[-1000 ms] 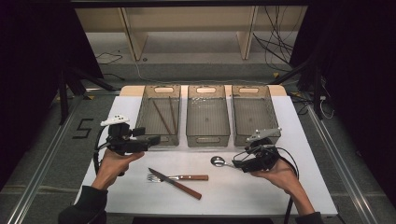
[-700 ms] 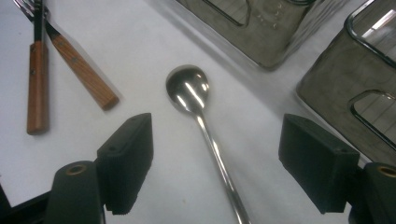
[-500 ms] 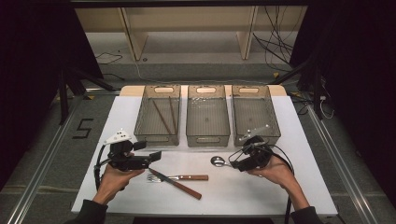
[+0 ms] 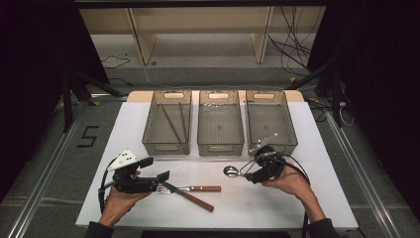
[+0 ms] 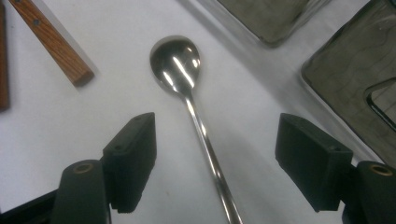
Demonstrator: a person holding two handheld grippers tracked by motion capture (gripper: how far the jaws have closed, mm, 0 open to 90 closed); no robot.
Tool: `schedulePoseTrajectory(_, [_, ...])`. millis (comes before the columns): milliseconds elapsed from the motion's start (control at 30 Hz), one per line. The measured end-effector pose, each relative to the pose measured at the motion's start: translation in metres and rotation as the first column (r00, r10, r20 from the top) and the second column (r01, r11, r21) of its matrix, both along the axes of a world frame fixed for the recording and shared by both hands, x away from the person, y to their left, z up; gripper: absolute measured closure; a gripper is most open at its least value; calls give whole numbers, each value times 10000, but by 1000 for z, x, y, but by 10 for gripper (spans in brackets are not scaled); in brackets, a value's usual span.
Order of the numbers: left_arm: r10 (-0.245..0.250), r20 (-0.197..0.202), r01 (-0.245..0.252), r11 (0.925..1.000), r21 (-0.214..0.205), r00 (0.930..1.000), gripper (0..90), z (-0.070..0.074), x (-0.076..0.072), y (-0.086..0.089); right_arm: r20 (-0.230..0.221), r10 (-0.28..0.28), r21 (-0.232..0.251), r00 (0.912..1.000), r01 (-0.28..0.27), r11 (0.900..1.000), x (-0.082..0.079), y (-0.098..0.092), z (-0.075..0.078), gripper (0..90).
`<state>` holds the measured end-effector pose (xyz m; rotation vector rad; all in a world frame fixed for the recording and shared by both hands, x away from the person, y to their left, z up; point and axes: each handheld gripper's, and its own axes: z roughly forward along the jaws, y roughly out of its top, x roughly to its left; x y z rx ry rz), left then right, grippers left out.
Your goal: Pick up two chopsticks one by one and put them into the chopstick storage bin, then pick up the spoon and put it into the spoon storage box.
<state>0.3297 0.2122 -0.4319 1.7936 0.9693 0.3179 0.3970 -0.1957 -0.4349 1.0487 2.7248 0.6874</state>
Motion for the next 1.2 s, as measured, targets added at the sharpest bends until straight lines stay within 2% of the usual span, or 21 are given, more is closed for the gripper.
schedulePoseTrajectory(67, [-60, -2, 60, 9999, 81, 10000, 148, -2, -3, 0, 15, 28, -77, 10000, -28, 10000, 1, 0, -1, 305])
schedulePoseTrajectory(133, [-91, 83, 88, 9993, 363, 9999, 148, -3, -5, -2, -31, -16, -111, 10000, 16, 9999, 1, 1, -1, 313])
schedulePoseTrajectory(300, [-112, 127, 110, 9998, 182, 9999, 148, -4, -7, -2, -103, 110, -357, 9999, -114, 9993, 2, 3, -1, 352])
schedulePoseTrajectory(633, [-149, 261, 144, 9997, 213, 9995, 148, -5, -10, -4, -436, 303, -1096, 9986, -349, 9934, 7, 7, -5, 475])
schedulePoseTrajectory(733, [-225, 244, 219, 9994, 275, 9994, 148, -6, -12, -5, -538, 355, -1465, 9979, -430, 9883, 8, 9, -6, 510])
schedulePoseTrajectory(933, [-293, 247, 286, 9992, 268, 9993, 148, -8, -13, -5, -871, 505, -1882, 9949, -662, 9799, 9, 12, -12, 581])
schedulePoseTrajectory(1200, [-258, 214, 256, 9996, 127, 9994, 148, -9, -13, -2, -1199, 826, -2223, 9893, -1079, 9690, 12, 19, -18, 671])
